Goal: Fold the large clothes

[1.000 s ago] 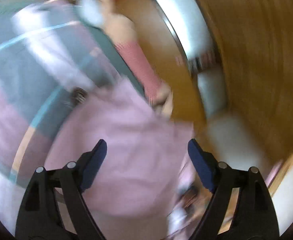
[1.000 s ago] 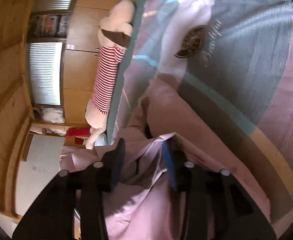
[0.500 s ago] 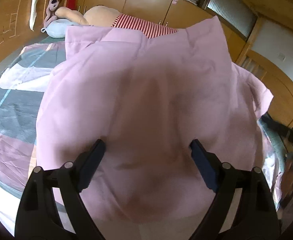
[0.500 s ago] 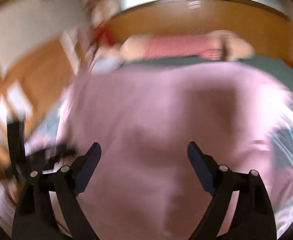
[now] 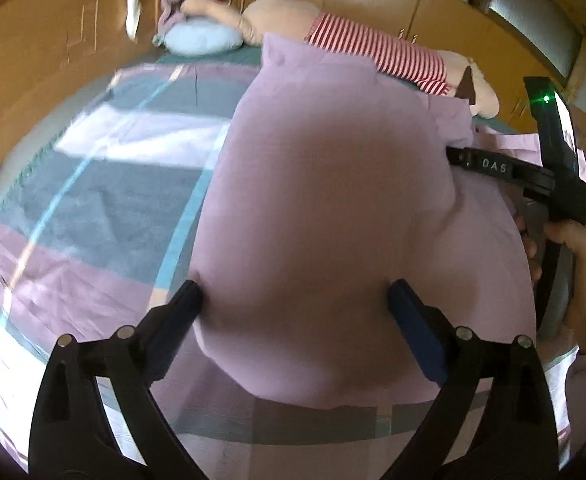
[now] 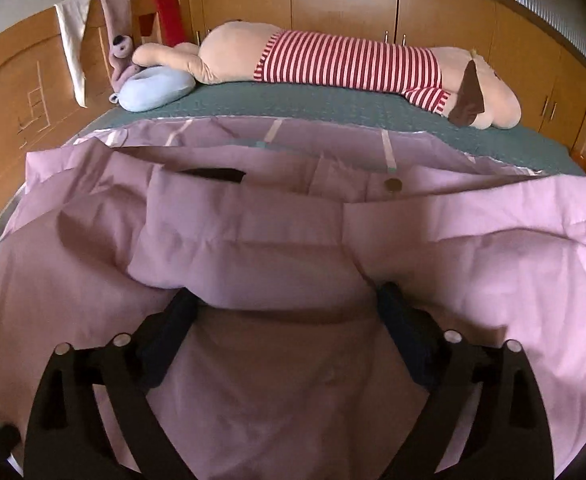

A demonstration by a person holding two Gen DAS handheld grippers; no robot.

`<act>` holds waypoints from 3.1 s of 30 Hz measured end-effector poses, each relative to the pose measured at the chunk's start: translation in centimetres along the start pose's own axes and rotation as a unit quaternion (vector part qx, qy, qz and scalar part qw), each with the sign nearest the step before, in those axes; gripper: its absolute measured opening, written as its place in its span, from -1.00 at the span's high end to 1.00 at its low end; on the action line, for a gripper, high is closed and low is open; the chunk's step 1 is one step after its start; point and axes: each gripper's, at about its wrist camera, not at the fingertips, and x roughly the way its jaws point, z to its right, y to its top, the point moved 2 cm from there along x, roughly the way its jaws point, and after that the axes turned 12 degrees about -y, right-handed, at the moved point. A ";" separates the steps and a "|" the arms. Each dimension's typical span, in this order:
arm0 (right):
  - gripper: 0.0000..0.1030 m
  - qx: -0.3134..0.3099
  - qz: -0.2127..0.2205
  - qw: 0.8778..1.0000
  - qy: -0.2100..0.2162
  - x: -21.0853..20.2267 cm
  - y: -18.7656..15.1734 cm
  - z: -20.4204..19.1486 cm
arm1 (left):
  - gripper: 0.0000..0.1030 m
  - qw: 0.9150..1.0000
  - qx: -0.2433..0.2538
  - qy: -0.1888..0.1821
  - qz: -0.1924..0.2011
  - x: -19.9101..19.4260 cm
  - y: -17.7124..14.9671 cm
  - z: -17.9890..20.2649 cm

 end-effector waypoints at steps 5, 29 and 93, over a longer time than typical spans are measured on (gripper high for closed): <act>-0.13 0.007 0.074 0.997 0.032 -7.3 -1.7 0.7 | -0.88 0.998 -0.058 -0.019 -0.026 1.0 -0.2 -1.5; -0.66 0.192 -0.032 0.951 -0.240 -5.9 -10.6 30.4 | -0.92 0.998 0.047 0.034 0.006 0.9 -0.5 1.9; -0.97 0.075 0.191 0.969 -0.135 -31.4 -20.1 12.4 | -0.96 0.970 0.180 -0.018 0.163 -16.2 -7.0 17.0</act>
